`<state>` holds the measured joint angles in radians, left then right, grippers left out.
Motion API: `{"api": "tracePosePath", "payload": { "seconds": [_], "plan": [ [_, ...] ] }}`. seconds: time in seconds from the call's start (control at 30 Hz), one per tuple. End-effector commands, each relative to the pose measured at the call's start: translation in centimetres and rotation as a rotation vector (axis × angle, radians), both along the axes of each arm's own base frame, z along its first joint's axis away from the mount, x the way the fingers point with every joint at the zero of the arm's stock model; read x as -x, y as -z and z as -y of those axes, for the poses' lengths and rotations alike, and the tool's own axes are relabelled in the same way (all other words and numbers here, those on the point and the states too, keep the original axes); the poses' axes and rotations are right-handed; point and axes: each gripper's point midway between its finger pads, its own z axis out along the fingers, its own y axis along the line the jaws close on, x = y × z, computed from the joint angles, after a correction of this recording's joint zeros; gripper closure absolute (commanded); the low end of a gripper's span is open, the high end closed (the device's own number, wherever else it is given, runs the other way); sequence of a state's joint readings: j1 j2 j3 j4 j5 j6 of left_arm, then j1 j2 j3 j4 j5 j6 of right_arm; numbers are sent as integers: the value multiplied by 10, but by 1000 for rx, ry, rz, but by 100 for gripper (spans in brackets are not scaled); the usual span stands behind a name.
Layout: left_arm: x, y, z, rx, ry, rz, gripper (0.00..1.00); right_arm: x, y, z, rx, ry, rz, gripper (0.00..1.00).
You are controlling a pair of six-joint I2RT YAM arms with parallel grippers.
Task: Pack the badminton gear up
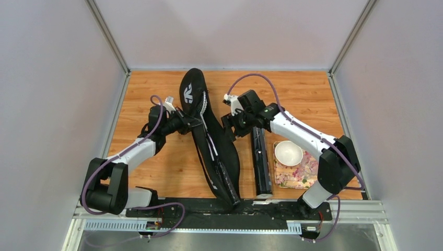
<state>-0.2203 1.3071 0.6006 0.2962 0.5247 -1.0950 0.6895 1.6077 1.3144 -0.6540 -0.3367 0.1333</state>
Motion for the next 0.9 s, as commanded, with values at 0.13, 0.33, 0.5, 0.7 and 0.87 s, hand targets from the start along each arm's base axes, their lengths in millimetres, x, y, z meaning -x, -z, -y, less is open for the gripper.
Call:
{"api": "tracePosePath", "payload": {
  "seconds": [0.13, 0.33, 0.5, 0.7, 0.87],
  "plan": [
    [-9, -35, 7, 49, 34, 122, 100, 44, 0, -10, -123, -39, -115, 47],
    [-8, -34, 8, 50, 38, 116, 100, 62, 13, -25, -185, -69, -203, 46],
    [-7, -35, 8, 52, 41, 120, 100, 57, 6, -25, -152, -44, -141, 39],
    [-6, -35, 7, 52, 36, 122, 100, 69, 19, -46, -195, -103, -257, 37],
    [-5, -37, 7, 58, 38, 125, 100, 67, 33, -66, -194, -110, -260, 42]
  ]
}}
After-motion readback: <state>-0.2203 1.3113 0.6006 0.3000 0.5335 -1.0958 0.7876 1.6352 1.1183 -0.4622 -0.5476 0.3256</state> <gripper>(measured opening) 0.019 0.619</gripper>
